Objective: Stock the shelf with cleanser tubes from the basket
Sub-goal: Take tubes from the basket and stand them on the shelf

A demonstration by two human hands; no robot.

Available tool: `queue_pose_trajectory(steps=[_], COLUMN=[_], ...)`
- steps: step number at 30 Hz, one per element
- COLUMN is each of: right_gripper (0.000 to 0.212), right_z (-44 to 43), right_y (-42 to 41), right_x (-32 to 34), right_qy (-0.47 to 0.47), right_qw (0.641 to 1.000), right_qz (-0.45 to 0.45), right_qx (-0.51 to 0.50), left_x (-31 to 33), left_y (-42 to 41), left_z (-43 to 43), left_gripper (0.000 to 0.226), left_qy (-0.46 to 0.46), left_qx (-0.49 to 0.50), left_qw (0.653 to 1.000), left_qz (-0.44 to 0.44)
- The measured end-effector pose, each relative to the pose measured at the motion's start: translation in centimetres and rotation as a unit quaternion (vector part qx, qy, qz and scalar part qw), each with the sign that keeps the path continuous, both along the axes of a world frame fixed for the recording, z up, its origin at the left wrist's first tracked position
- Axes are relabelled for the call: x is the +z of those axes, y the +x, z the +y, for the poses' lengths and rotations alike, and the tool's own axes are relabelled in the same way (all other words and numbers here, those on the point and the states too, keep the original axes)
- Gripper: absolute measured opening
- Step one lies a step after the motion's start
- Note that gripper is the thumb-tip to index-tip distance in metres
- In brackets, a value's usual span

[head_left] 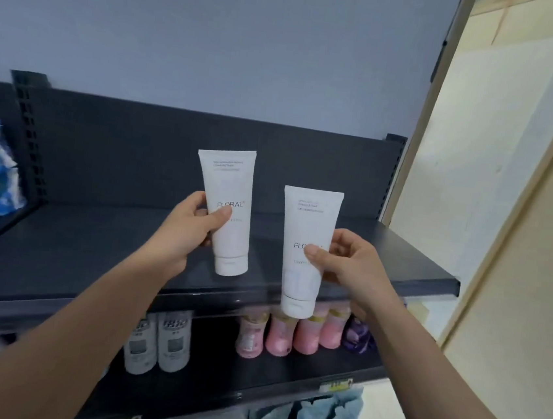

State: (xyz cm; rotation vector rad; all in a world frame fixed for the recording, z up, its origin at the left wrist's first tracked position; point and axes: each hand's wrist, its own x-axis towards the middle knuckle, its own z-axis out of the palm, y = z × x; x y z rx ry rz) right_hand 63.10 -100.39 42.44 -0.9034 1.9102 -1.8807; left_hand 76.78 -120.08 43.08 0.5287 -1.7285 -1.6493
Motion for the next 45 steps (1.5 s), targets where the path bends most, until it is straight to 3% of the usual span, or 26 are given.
queue_pose_trajectory(steps=[6, 26, 45], right_gripper=[0.021, 0.029, 0.033], right_z=[2.2, -0.6, -4.7], right_y=[-6.1, -28.6, -43.6], right_x=[1.3, 0.7, -2.4], right_qy=[-0.006, 0.002, 0.041], right_qw=[1.000, 0.998, 0.999], right_qz=[0.006, 0.002, 0.016], right_qx=[-0.015, -0.064, -0.029], left_x=[0.7, 0.9, -1.2], left_y=[-7.1, -31.0, -42.0], left_z=[1.1, -1.4, -0.4], left_gripper=[0.011, 0.022, 0.028], left_qy=[-0.006, -0.058, -0.057], left_qx=[-0.004, -0.057, 0.044], left_qw=[1.000, 0.994, 0.991], left_qz=[-0.014, -0.071, -0.112])
